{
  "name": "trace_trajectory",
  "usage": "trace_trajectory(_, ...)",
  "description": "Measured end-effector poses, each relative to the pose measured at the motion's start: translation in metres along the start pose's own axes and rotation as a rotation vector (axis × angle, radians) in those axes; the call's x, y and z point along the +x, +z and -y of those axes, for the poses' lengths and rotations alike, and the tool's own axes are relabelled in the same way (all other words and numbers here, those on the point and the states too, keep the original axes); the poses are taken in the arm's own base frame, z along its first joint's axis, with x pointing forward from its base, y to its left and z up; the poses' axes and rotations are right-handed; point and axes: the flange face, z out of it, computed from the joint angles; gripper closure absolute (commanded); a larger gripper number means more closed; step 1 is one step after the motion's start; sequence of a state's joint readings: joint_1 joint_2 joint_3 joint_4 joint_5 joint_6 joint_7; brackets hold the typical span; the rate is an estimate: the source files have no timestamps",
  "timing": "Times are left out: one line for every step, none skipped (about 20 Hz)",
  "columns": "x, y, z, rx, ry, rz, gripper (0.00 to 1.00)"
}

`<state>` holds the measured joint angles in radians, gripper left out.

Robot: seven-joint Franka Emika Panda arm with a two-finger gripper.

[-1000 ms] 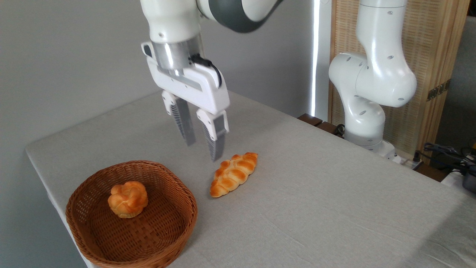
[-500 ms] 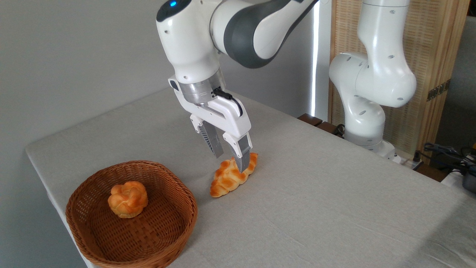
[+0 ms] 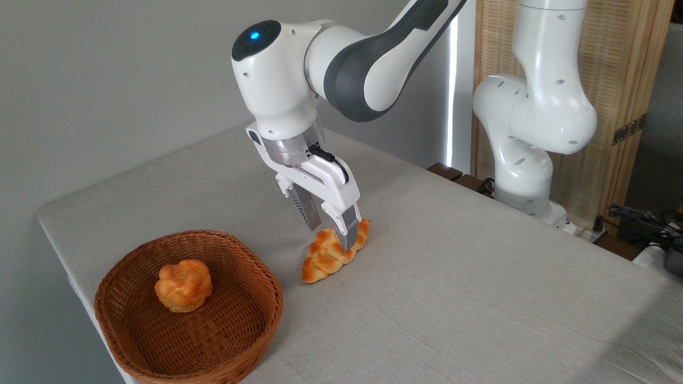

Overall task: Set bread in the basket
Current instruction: 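Close the gripper around the middle of the braided roll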

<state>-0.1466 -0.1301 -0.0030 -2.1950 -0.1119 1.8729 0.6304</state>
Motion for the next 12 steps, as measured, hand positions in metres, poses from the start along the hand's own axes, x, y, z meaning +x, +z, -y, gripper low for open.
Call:
trace_trajectory(0.000, 0.001, 0.000, -0.002, 0.000, 0.003, 0.00)
trace_trajectory(0.001, 0.003, 0.000, -0.004, 0.000, 0.006, 0.00)
trace_trajectory(0.002, 0.005, 0.001, -0.006, 0.001, 0.009, 0.00)
trace_trajectory(0.002, 0.007, 0.001, -0.008, 0.001, 0.012, 0.00)
trace_trajectory(0.003, 0.009, 0.001, -0.010, 0.001, 0.016, 0.00)
trace_trajectory(0.004, 0.011, 0.002, -0.012, 0.001, 0.019, 0.00)
trace_trajectory(0.004, 0.012, 0.002, -0.014, 0.001, 0.022, 0.00)
trace_trajectory(0.005, 0.014, 0.003, -0.016, 0.001, 0.025, 0.00)
trace_trajectory(0.005, 0.016, 0.003, -0.017, 0.001, 0.028, 0.00)
trace_trajectory(0.005, 0.017, 0.004, -0.018, 0.001, 0.031, 0.00)
trace_trajectory(0.006, 0.019, 0.004, -0.019, 0.000, 0.034, 0.01)
trace_trajectory(0.006, 0.020, 0.005, -0.021, 0.000, 0.037, 0.09)
